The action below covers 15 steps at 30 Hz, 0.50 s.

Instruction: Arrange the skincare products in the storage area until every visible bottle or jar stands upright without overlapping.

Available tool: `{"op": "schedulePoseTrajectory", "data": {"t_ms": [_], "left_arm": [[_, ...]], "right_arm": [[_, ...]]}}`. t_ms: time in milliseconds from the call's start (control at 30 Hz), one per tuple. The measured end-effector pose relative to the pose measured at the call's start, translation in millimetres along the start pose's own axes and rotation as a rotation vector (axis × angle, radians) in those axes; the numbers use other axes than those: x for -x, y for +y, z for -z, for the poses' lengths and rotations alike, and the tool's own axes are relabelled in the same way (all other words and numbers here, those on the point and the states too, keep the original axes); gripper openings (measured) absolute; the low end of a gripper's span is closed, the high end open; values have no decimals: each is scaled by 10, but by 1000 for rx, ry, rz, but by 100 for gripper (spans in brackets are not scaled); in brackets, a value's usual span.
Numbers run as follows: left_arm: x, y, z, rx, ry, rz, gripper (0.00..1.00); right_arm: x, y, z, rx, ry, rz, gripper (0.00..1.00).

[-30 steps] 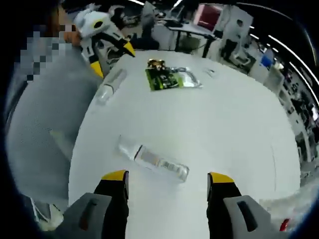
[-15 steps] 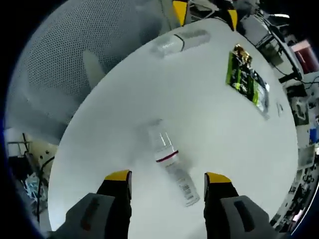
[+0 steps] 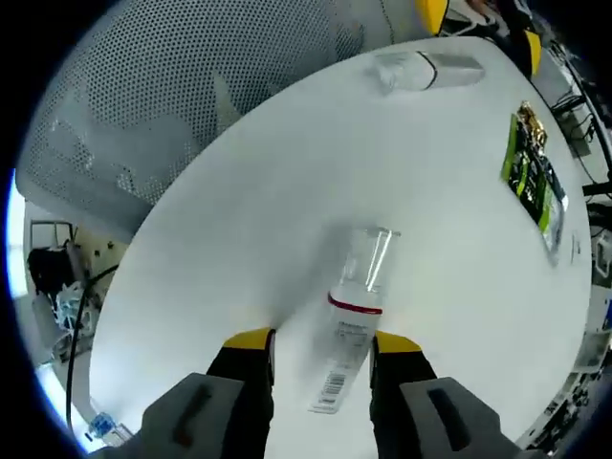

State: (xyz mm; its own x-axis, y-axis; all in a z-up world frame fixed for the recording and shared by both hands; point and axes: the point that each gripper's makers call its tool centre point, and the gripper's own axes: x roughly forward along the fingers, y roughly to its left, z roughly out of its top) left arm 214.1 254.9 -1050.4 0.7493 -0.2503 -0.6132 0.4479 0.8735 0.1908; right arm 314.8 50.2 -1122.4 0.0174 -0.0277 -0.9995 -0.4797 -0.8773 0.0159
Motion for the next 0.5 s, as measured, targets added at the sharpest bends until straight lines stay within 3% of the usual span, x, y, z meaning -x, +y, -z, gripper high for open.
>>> {"op": "schedulePoseTrajectory", "data": {"t_ms": [67,167,500], "left_arm": [[38,35,-88,3,-46,-12,54],[47,20,-113,-1,-58,-5,53],[15,-77,-93,-7,-47,46,49]], "right_arm": [[4,4,-5,-9,-2,0,26],[5,13,-9,-20,0,0,22],[20,42,-3,-138,-9,30,16]]}}
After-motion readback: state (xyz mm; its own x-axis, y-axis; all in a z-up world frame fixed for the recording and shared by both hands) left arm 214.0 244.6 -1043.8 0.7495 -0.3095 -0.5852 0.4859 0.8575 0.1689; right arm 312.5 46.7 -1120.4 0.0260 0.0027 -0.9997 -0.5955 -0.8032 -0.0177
